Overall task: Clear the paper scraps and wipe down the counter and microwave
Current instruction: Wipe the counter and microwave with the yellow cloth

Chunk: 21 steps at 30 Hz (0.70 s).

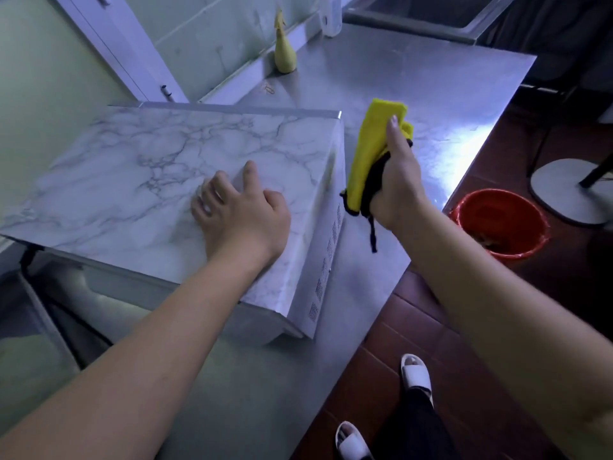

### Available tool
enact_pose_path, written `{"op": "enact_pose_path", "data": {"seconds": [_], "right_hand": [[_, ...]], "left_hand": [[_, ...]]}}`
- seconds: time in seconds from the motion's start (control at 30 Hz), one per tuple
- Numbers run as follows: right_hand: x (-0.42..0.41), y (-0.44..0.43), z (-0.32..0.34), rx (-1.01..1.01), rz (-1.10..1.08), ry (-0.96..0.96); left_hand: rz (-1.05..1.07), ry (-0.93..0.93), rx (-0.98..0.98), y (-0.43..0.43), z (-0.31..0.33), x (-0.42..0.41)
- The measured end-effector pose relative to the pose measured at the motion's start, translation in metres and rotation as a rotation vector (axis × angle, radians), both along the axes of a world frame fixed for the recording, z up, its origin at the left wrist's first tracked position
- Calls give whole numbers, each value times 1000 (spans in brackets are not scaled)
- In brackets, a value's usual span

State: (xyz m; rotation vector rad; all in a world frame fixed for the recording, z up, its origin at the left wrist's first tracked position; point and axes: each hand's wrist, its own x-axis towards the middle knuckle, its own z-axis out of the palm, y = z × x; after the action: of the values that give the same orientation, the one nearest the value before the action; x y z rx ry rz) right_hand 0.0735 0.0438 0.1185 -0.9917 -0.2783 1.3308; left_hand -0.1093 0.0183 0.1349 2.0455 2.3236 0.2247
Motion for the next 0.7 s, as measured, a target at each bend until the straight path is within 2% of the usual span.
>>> {"op": "enact_pose_path", "data": {"seconds": [0.13, 0.2, 0.27, 0.37, 0.57, 0.7], "right_hand": [[-10, 62, 8, 26, 118, -128], [-19, 65, 4, 43, 132, -227], [-28, 54, -6, 51, 104, -236], [-52, 8, -27, 115, 78, -227], [-120, -138, -50, 14, 152, -262], [-148, -193, -49, -30, 234, -337]], "left_hand": [[-1, 12, 15, 2, -3, -1], [-1, 19, 21, 3, -4, 0], [0, 19, 22, 3, -3, 0], [-1, 17, 19, 3, -5, 1], [13, 11, -10, 4, -4, 2], [15, -5, -13, 3, -1, 2]]}}
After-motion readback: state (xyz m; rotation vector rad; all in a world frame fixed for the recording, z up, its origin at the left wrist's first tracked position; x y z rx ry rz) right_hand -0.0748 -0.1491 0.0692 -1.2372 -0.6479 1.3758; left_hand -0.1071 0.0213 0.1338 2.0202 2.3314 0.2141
